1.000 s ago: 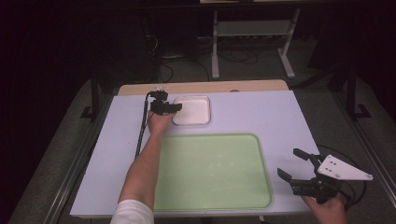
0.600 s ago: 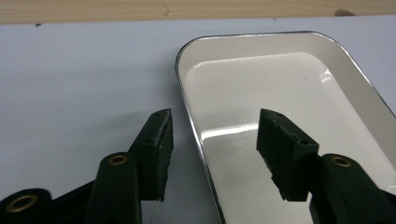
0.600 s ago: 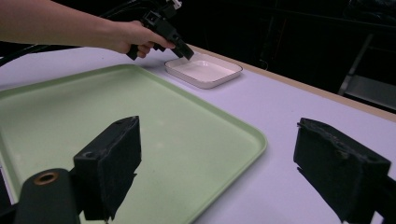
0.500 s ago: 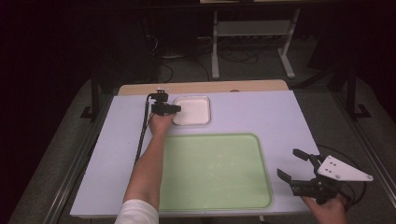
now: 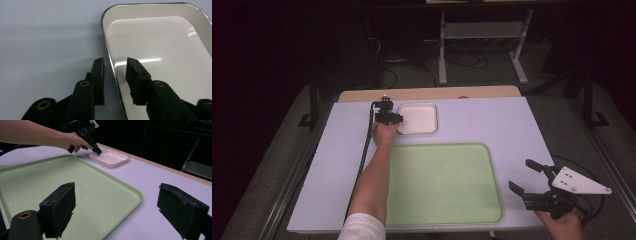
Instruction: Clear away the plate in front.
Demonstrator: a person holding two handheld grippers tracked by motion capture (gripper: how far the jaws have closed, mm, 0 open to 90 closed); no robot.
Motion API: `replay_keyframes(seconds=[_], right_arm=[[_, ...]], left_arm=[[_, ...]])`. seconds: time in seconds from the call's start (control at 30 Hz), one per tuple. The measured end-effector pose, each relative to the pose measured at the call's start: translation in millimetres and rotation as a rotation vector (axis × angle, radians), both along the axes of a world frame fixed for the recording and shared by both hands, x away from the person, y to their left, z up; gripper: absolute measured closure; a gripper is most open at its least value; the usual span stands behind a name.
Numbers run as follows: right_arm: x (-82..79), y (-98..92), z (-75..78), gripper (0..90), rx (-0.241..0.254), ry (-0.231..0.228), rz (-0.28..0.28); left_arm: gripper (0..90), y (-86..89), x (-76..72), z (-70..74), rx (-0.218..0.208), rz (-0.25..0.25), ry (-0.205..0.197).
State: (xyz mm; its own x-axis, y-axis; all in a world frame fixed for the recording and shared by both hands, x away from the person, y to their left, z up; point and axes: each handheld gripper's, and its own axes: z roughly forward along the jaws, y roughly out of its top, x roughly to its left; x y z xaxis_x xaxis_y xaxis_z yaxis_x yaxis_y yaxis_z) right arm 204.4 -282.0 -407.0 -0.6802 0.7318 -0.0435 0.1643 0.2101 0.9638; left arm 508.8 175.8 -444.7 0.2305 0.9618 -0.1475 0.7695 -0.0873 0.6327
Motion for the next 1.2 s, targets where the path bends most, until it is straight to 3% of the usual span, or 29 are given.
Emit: replay_keyframes(seconds=[0.3, 0.47, 0.73, 0.9, 1.07, 1.2], right_arm=[[0.1, -0.3, 0.3, 14.4, 0.000, 0.003, 0.004], [-0.2, -0.9, 0.6, 14.4, 0.007, 0.002, 0.004], [-1.1, 0.3, 1.6, 14.5, 0.011, -0.007, 0.009], [-0.8, -1.7, 1.5, 14.5, 0.023, -0.005, 0.007], [-0.8, -1.5, 1.6, 14.4, 0.023, -0.007, 0.006], [-0.9, -1.6, 1.3, 14.5, 0.025, -0.004, 0.004]], left_arm=[[76.1, -0.5, -0.3, -0.5, -0.036, 0.018, 0.011], [82.2, 0.4, -1.3, 0.8, -0.034, 0.047, 0.018], [85.4, 3.3, -1.1, 0.4, -0.098, 0.100, 0.043], [87.4, 8.0, -1.2, -1.6, -0.175, 0.139, 0.053], [88.6, 9.0, -1.7, -1.9, -0.223, 0.159, 0.050], [88.7, 8.9, -2.2, 0.1, -0.231, 0.158, 0.043]])
